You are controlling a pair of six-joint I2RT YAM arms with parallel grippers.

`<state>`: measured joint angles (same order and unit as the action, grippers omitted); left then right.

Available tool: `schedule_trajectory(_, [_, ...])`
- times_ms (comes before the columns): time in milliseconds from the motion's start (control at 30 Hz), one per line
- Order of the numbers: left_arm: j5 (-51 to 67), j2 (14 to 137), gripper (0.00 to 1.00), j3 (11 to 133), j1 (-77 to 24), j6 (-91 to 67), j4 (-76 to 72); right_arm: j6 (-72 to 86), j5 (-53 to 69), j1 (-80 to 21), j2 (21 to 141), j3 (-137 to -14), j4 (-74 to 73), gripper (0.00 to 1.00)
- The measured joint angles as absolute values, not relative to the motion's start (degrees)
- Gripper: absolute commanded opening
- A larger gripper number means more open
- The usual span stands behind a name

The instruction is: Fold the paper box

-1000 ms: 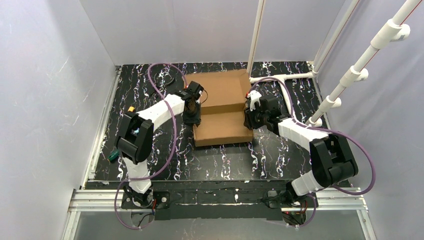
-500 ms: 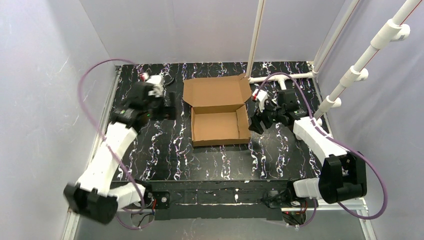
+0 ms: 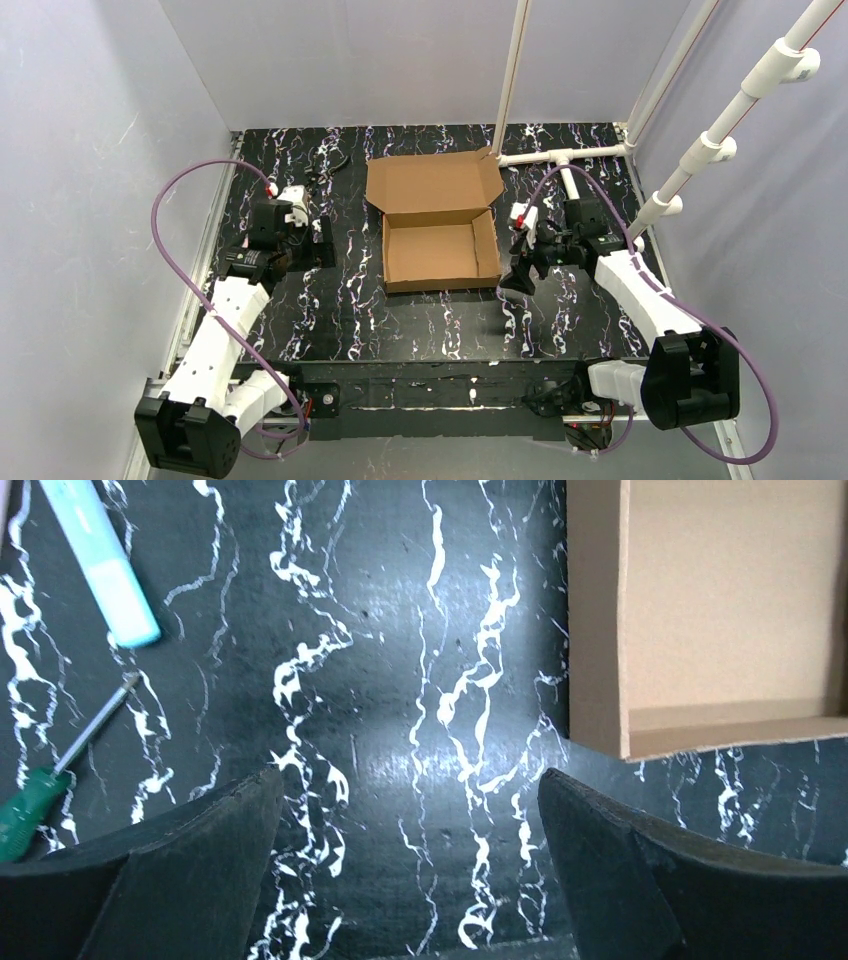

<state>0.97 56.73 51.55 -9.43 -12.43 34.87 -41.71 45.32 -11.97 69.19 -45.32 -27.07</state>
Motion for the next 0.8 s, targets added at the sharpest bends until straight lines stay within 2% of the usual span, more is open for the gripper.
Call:
schedule_trajectory(500, [-6.3,46.9,0.98,39.7,-9.1,-6.8,26.6,-42.1,47.9,-7.9,70.4,-45.3,-27.2,0.98])
schedule_trajectory(800, [-6.8,49.3,0.98,39.7,-9.1,-5.9,25.3,-42.0,47.7,-5.7,68.8,-45.0,-27.3,0.98])
